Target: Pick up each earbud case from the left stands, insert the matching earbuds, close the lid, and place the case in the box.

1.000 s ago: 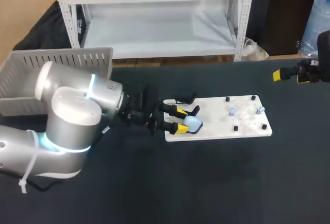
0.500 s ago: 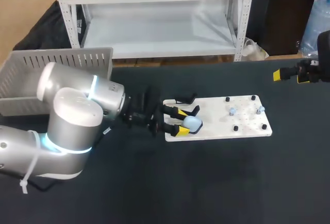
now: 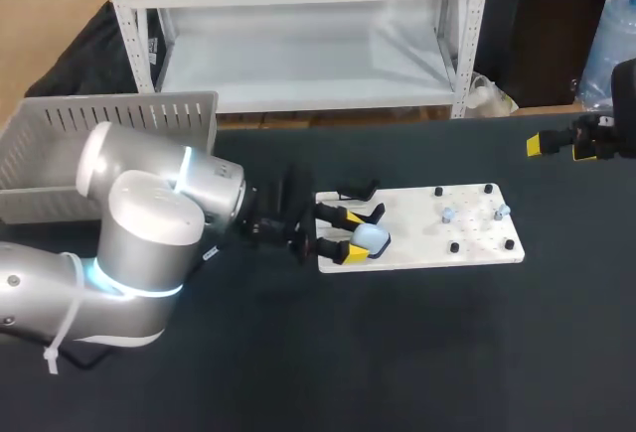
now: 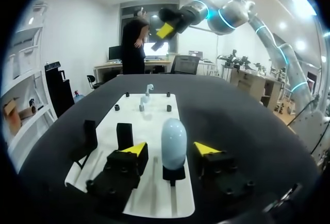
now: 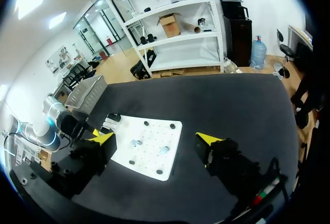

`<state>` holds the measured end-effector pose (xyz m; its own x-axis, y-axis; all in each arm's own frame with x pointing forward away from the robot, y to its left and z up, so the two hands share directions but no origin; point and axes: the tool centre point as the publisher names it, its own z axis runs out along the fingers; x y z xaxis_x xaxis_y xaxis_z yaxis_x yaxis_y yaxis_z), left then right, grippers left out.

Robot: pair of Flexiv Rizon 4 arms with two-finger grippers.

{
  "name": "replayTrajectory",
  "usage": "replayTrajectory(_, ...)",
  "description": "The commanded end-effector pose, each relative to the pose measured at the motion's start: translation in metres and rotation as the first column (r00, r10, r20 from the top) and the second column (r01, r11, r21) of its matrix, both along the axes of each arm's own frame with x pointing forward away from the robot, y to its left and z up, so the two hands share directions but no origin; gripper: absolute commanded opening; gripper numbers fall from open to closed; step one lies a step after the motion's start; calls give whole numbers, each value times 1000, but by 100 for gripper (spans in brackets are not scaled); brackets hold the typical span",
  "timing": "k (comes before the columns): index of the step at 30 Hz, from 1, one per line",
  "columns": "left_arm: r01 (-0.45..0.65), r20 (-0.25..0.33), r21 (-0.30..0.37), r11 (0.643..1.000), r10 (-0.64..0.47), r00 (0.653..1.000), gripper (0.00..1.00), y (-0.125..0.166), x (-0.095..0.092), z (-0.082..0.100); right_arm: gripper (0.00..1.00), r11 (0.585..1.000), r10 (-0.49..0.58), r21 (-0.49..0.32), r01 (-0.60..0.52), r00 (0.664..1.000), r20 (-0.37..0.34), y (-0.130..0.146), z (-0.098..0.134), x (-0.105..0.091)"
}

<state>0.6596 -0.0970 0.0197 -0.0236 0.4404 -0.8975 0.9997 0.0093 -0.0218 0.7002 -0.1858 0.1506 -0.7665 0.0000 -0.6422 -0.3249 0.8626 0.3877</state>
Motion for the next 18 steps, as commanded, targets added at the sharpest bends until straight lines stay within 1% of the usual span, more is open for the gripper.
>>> replayTrajectory(1,-3,0,-3,1000,3,1000,54,-2,2,-3,100,1000,1,0,-1,1000,0,0,0,0)
replayTrajectory(7,-7,-3,-5,1000,7,1000,51,-3,2,-2,100,1000,1,0,-1,1000,0,0,0,0)
replayTrajectory(14,-9,-4,-7,1000,9,1000,55,-3,4,-1,100,1000,1,0,-1,1000,0,0,0,0)
replayTrajectory(18,-9,-4,-9,1000,9,1000,53,-3,4,-1,100,1000,1,0,-1,1000,0,0,0,0)
